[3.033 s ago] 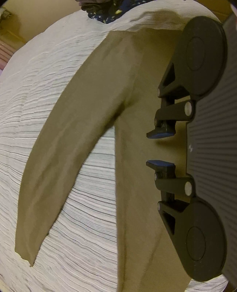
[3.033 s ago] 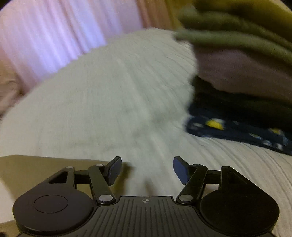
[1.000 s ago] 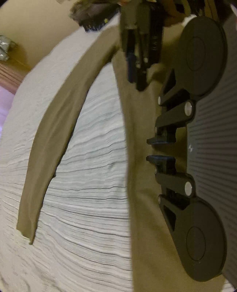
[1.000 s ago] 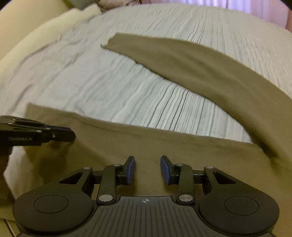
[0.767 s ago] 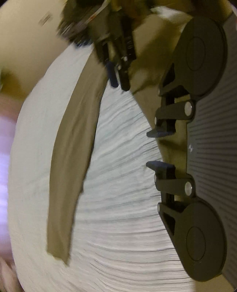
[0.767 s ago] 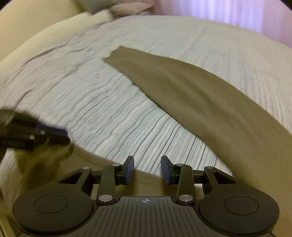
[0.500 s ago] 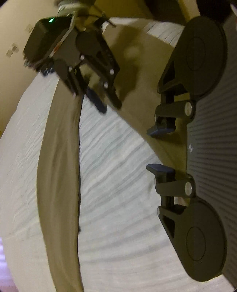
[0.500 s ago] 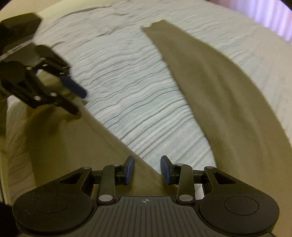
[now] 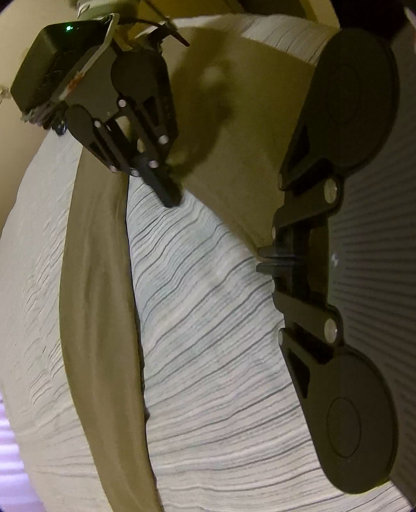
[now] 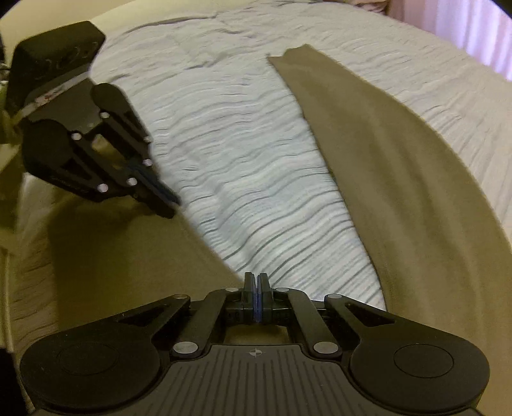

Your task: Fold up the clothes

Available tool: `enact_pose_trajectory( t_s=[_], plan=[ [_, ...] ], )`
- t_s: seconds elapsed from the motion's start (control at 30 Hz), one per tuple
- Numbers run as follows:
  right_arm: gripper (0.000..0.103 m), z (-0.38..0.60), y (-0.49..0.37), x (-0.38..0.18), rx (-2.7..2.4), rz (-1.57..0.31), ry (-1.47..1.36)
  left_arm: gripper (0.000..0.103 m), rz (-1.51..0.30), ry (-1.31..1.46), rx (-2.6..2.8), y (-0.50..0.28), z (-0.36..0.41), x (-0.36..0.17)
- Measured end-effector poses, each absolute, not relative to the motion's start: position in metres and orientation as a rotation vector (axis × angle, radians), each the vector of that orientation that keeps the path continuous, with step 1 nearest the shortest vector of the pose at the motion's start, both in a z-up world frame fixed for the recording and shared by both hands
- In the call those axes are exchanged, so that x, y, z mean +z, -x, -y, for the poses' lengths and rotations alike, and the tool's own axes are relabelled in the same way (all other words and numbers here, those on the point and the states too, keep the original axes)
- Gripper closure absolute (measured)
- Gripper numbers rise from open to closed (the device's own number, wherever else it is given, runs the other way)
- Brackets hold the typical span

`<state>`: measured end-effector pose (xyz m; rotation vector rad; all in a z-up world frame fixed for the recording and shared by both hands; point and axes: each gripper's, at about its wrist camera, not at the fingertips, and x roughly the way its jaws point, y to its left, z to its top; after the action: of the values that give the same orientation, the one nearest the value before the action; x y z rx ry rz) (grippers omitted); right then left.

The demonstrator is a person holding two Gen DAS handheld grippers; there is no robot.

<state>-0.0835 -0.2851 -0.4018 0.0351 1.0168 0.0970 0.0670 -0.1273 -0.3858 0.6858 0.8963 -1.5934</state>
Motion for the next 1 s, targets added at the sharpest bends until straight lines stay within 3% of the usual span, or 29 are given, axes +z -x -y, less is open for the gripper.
enact_pose_trajectory(
  t_s=[0.17, 0.27, 0.4, 0.53, 0.7, 0.73, 0.77, 0.8, 0.83, 1.0],
  plan=[
    [0.103, 0.287, 0.093, -0.390, -0.130, -0.952, -0.102, 0.097, -0.858, -0.609, -1.403, -0.068, 0.118, -0.373],
    [0.103, 0.283, 0.110, -0.373, -0.197, -0.915, -0.215, 0.098, -0.947, -0.412, -1.370, -0.075, 0.098, -0.354],
    [0.103, 0.256, 0.134, -0.367, -0.199, -0.912, -0.327, 0.097, -1.008, -0.409, -1.415, -0.056, 0.080, -0.356],
    [0.103, 0.245, 0.133, -0.388, -0.240, -0.956, -0.388, 0.097, -0.990, -0.463, -1.311, -0.062, 0.070, -0.391],
    [0.102, 0.265, 0.140, -0.377, -0.400, -0.895, -0.420, 0.100, -0.856, -0.419, -1.062, -0.119, 0.045, -0.374],
    [0.091, 0.270, 0.142, -0.371, -0.439, -0.872, -0.422, 0.100, -0.858, -0.400, -1.005, -0.134, 0.034, -0.369],
    [0.053, 0.275, 0.148, -0.365, -0.478, -0.853, -0.428, 0.099, -0.862, -0.380, -0.949, -0.148, 0.023, -0.364],
    [0.036, 0.277, 0.157, -0.359, -0.511, -0.835, -0.434, 0.098, -0.869, -0.363, -0.930, -0.154, 0.013, -0.358],
    [0.031, 0.277, 0.168, -0.353, -0.535, -0.812, -0.434, 0.098, -0.877, -0.345, -0.913, -0.161, 0.002, -0.352],
    [0.031, 0.251, 0.212, -0.336, -0.598, -0.808, -0.469, 0.096, -0.935, -0.364, -1.020, -0.128, -0.026, -0.344]
  ],
)
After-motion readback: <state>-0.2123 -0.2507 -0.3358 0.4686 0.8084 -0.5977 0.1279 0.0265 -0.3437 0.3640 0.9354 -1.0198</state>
